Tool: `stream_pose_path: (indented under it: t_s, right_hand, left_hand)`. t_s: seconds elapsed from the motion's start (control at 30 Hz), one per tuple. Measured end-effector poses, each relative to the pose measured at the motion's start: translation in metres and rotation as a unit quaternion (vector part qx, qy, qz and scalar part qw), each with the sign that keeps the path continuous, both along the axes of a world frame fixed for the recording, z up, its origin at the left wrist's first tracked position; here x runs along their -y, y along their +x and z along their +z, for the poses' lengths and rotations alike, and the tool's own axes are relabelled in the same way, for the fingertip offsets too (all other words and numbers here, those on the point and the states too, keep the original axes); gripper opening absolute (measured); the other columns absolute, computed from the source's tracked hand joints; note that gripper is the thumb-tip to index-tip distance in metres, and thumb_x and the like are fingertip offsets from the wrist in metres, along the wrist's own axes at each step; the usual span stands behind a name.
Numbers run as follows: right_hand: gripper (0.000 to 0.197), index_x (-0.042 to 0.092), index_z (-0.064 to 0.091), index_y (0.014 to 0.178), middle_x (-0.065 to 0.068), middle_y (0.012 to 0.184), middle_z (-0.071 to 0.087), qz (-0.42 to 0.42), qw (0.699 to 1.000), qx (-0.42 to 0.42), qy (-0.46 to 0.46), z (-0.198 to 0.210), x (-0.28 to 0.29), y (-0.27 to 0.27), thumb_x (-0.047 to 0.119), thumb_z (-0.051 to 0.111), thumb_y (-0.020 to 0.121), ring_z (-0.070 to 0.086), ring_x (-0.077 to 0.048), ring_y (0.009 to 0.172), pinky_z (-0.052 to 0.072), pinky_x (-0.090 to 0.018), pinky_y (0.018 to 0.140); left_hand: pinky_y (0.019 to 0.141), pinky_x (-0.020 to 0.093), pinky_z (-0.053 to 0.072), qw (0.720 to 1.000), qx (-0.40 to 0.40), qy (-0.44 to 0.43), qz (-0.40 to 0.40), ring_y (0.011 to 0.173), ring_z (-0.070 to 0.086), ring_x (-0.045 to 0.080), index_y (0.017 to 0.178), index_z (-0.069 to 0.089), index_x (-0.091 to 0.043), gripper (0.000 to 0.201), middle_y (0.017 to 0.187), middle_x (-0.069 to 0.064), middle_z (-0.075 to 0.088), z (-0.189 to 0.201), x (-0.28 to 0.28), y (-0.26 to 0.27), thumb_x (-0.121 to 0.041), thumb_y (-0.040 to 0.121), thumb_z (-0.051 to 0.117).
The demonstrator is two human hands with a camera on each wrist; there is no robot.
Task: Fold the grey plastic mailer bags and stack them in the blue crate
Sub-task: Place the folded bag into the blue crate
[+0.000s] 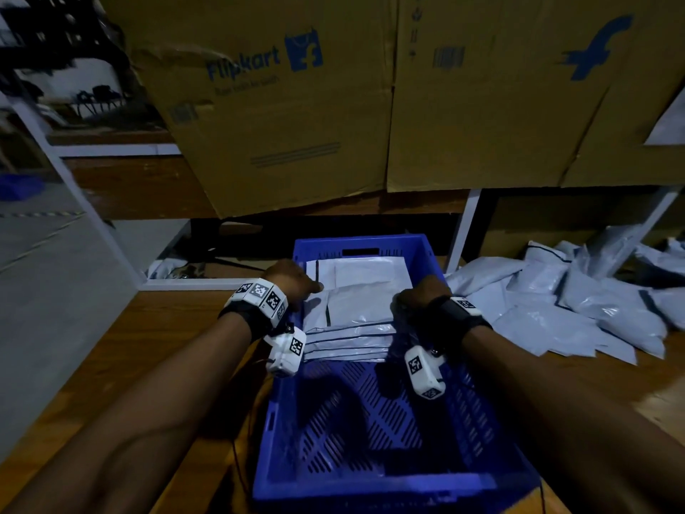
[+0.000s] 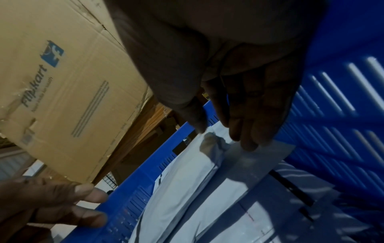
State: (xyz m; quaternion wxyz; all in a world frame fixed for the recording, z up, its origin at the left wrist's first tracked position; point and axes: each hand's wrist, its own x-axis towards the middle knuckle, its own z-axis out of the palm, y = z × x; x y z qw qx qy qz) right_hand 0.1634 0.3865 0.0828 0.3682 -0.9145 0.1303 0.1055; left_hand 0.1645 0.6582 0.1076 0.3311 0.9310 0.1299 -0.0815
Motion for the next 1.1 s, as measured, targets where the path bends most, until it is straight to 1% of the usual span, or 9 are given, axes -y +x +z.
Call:
stream_pose_path:
  t_s: [0.13, 0.27, 0.37, 0.5, 0.63, 0.83, 0.93, 1.03, 1.1]
  right_hand:
    - [0.026, 0.007, 0.064, 0.072, -0.006, 0.071, 0.067, 0.015, 0.998, -0.030, -0.057, 0.006, -0.002, -0.001, 0.024, 0.084, 0.074, 0.063, -0.019, 0.063, 0.043, -0.024, 0.048]
    - [0.033, 0.011, 0.050, 0.078, -0.008, 0.076, 0.056, -0.018, 0.997, -0.021, -0.077, 0.011, 0.004, 0.001, 0.028, 0.078, 0.085, 0.059, -0.024, 0.075, 0.047, -0.033, 0.069]
    - [0.032, 0.007, 0.062, 0.089, -0.009, 0.082, 0.065, -0.007, 0.996, -0.037, -0.083, 0.012, 0.004, -0.003, 0.027, 0.084, 0.077, 0.066, -0.026, 0.081, 0.056, -0.035, 0.072]
    - [0.029, 0.008, 0.066, 0.074, -0.004, 0.065, 0.066, 0.011, 0.997, -0.039, -0.070, 0.012, -0.004, -0.007, 0.023, 0.090, 0.067, 0.064, -0.019, 0.061, 0.052, -0.028, 0.054]
    - [0.021, 0.005, 0.074, 0.083, -0.011, 0.078, 0.076, 0.006, 0.999, -0.018, -0.026, 0.008, -0.006, -0.009, 0.019, 0.082, 0.070, 0.074, -0.028, 0.074, 0.064, -0.041, 0.072]
    - [0.020, 0.006, 0.066, 0.086, -0.013, 0.086, 0.068, 0.011, 0.998, 0.035, -0.047, 0.029, -0.005, -0.022, 0.025, 0.073, 0.083, 0.068, -0.031, 0.082, 0.054, -0.034, 0.069]
    - [0.026, 0.007, 0.072, 0.081, -0.013, 0.082, 0.070, 0.033, 0.996, 0.073, -0.032, 0.048, 0.005, -0.040, 0.032, 0.072, 0.085, 0.068, -0.030, 0.082, 0.047, -0.031, 0.068]
    - [0.034, 0.010, 0.077, 0.076, -0.011, 0.076, 0.074, 0.029, 0.993, 0.109, 0.041, 0.058, 0.026, -0.068, 0.044, 0.074, 0.079, 0.073, -0.032, 0.080, 0.059, -0.043, 0.075]
    - [0.030, 0.010, 0.077, 0.077, -0.012, 0.073, 0.075, 0.011, 0.985, 0.130, 0.111, 0.063, 0.043, -0.091, 0.038, 0.077, 0.084, 0.075, -0.030, 0.071, 0.062, -0.043, 0.063]
  left_hand:
    - [0.077, 0.045, 0.063, 1.000, 0.004, -0.010, -0.001, 0.068, 0.074, 0.031, 0.082, 0.077, -0.005, 0.035, 0.079, 0.011, 0.077, -0.001, -0.001, -0.002, -0.039, 0.081, 0.086]
    - [0.075, 0.046, 0.064, 1.000, 0.006, -0.020, 0.006, 0.066, 0.074, 0.029, 0.076, 0.078, -0.006, 0.034, 0.071, 0.008, 0.076, -0.004, -0.002, -0.004, -0.039, 0.079, 0.087]
    - [0.075, 0.048, 0.064, 1.000, 0.012, -0.024, 0.008, 0.067, 0.074, 0.030, 0.074, 0.078, -0.006, 0.033, 0.069, 0.007, 0.076, -0.005, -0.002, -0.006, -0.037, 0.078, 0.088]
    - [0.076, 0.046, 0.064, 0.999, 0.015, -0.039, 0.005, 0.070, 0.075, 0.031, 0.078, 0.079, -0.004, 0.031, 0.073, 0.008, 0.077, -0.003, -0.001, -0.009, -0.034, 0.081, 0.086]
    - [0.075, 0.046, 0.064, 0.999, 0.022, -0.036, 0.002, 0.070, 0.074, 0.030, 0.074, 0.078, -0.006, 0.032, 0.069, 0.005, 0.076, -0.003, -0.003, -0.011, -0.035, 0.079, 0.088]
    - [0.054, 0.023, 0.043, 0.998, 0.046, -0.023, -0.022, 0.045, 0.056, 0.015, 0.078, 0.078, -0.004, 0.034, 0.040, -0.007, 0.056, 0.016, 0.004, -0.039, -0.037, 0.087, 0.080]
    - [0.047, 0.019, 0.038, 0.994, 0.075, -0.043, -0.066, 0.044, 0.058, 0.008, 0.082, 0.078, -0.012, 0.027, 0.055, -0.005, 0.065, 0.038, 0.003, -0.074, -0.038, 0.086, 0.081]
    - [0.040, 0.015, 0.038, 0.982, 0.126, -0.104, -0.094, 0.058, 0.065, 0.017, 0.089, 0.076, -0.010, 0.020, 0.068, 0.002, 0.069, 0.065, 0.007, -0.130, -0.029, 0.089, 0.079]
    - [0.041, 0.013, 0.038, 0.973, 0.140, -0.154, -0.097, 0.059, 0.066, 0.018, 0.093, 0.075, -0.008, 0.017, 0.074, 0.010, 0.073, 0.080, 0.013, -0.169, -0.024, 0.089, 0.078]
